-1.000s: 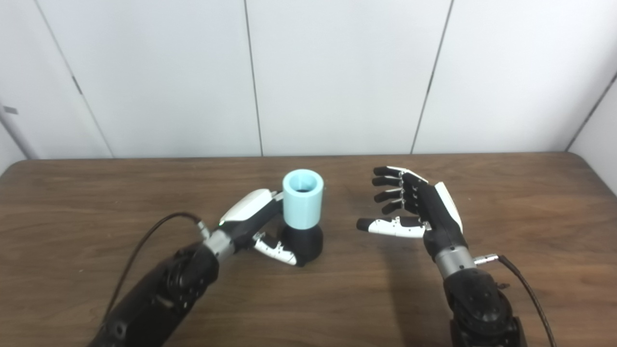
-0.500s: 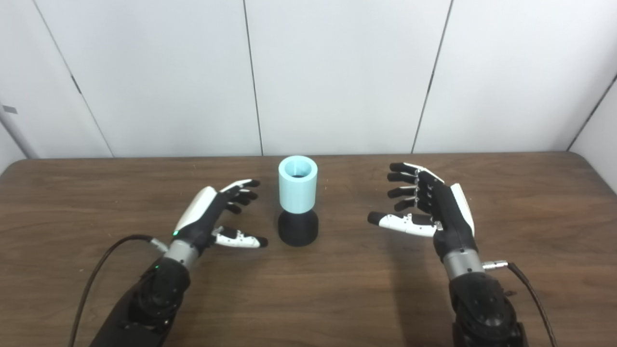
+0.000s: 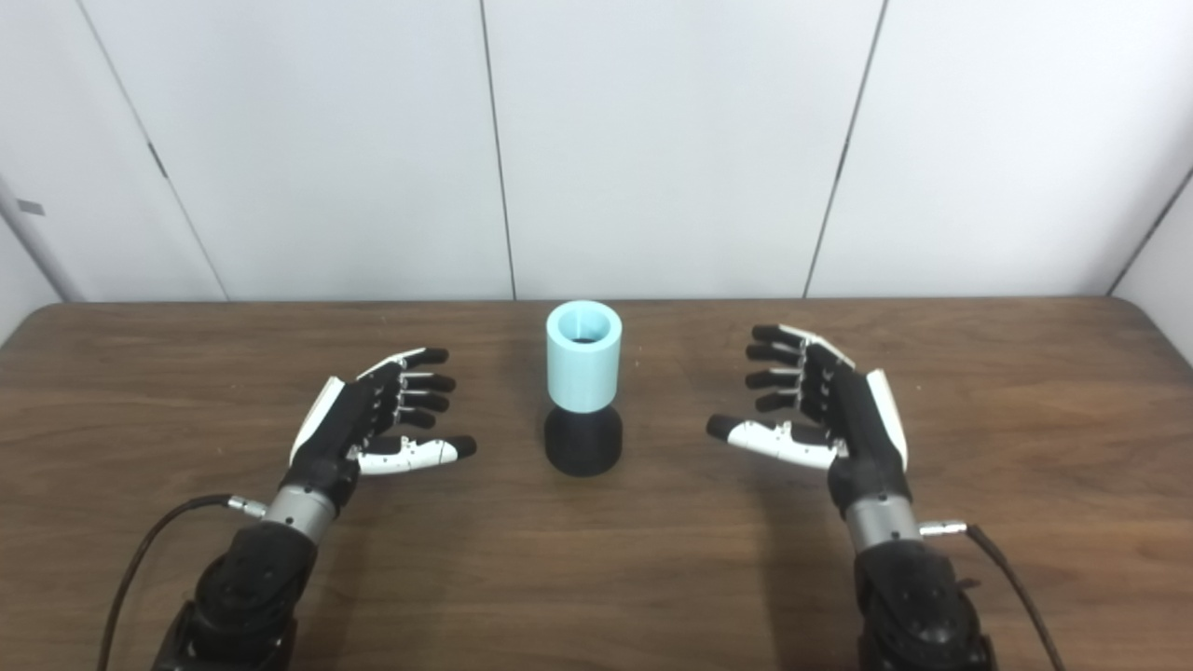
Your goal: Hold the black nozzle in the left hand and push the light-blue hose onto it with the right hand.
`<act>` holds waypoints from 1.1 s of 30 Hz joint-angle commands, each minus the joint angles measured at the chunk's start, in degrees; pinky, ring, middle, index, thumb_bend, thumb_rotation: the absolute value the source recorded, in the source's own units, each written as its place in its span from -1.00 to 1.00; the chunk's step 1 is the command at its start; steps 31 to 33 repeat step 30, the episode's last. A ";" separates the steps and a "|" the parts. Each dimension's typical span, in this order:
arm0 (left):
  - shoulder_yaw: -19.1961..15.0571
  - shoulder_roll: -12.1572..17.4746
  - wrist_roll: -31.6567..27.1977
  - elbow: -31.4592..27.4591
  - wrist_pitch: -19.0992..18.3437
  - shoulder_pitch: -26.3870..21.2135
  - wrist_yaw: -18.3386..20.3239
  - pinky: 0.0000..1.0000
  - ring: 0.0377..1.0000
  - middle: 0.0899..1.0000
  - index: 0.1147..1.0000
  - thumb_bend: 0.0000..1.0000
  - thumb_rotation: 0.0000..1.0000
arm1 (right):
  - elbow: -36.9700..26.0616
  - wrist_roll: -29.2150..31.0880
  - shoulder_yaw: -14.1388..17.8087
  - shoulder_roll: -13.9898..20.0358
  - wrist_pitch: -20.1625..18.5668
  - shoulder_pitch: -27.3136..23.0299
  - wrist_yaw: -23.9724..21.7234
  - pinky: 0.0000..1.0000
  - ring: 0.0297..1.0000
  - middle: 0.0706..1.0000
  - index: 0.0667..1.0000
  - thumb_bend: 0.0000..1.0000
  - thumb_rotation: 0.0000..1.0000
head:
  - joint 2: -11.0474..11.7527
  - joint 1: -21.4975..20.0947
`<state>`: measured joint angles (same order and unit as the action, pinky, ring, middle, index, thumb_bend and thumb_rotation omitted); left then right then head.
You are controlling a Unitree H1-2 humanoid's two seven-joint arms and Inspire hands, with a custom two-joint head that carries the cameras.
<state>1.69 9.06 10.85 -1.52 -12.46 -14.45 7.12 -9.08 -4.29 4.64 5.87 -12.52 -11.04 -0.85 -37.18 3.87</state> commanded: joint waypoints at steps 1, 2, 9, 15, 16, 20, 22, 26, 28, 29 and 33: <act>-1.12 -0.14 -2.26 -2.00 1.66 -1.09 -0.31 0.17 0.30 0.31 0.37 0.31 -1.00 | -1.44 0.78 0.19 0.55 2.93 -1.46 0.09 0.15 0.25 0.38 0.40 0.35 -1.00 | -0.07 0.02; -1.66 -0.44 -3.52 -2.04 1.45 -0.80 -0.25 0.15 0.30 0.31 0.37 0.30 -1.00 | -1.50 0.81 0.11 0.69 2.93 -1.33 -0.04 0.15 0.26 0.38 0.40 0.35 -1.00 | -0.07 0.02; -3.20 -1.10 -6.13 -1.48 4.30 0.23 -1.63 0.13 0.27 0.29 0.36 0.27 -1.00 | -0.36 0.22 -0.16 1.38 4.16 -0.73 0.12 0.17 0.27 0.38 0.40 0.36 -1.00 | 0.49 -0.74; -2.59 -1.41 -3.68 -0.36 8.72 -0.03 -4.41 0.07 0.22 0.27 0.35 0.26 -1.00 | 0.68 -0.96 -0.53 1.77 5.03 -0.62 0.53 0.17 0.30 0.38 0.40 0.37 -1.00 | 0.87 -0.59; -2.54 -1.47 -3.64 -0.21 9.27 -0.09 -4.58 0.07 0.24 0.27 0.35 0.26 -1.00 | 0.71 -1.15 -0.59 1.83 5.03 -0.64 0.56 0.17 0.30 0.38 0.41 0.37 -1.00 | 1.02 -0.61; -2.33 -1.50 -3.79 0.05 9.83 -0.18 -4.92 0.06 0.26 0.26 0.35 0.26 -1.00 | 0.76 -1.34 -0.68 1.88 5.12 -0.65 0.47 0.16 0.31 0.39 0.42 0.38 -1.00 | 1.24 -0.55; -2.28 -1.48 -3.94 0.04 9.78 -0.16 -4.96 0.06 0.26 0.26 0.35 0.26 -1.00 | 0.78 -1.28 -0.67 1.87 5.19 -0.60 0.41 0.15 0.31 0.39 0.42 0.38 -1.00 | 1.24 -0.55; -2.34 -1.38 -4.30 0.17 9.81 -0.06 -4.85 0.06 0.25 0.27 0.35 0.26 -1.00 | 0.33 -1.18 -0.78 1.91 5.08 -0.25 0.18 0.15 0.31 0.39 0.42 0.38 -1.00 | 1.33 -0.48; -2.39 -1.37 -4.38 -0.06 9.78 0.05 -4.84 0.06 0.25 0.26 0.35 0.26 -1.00 | 0.12 -1.12 -0.79 1.93 4.89 -0.14 0.13 0.14 0.31 0.39 0.43 0.38 -1.00 | 1.43 -0.63; -2.41 -1.37 -4.41 -0.20 9.72 0.10 -4.84 0.06 0.25 0.26 0.35 0.26 -1.00 | 0.06 -1.07 -0.78 1.94 4.82 -0.11 0.11 0.13 0.31 0.39 0.43 0.38 -0.99 | 1.43 -0.63; -2.42 -1.33 -4.39 -0.26 9.65 0.11 -4.84 0.06 0.25 0.26 0.35 0.26 -1.00 | 0.04 -0.98 -0.76 1.95 4.74 -0.11 0.07 0.13 0.31 0.39 0.44 0.38 -0.99 | 1.43 -0.63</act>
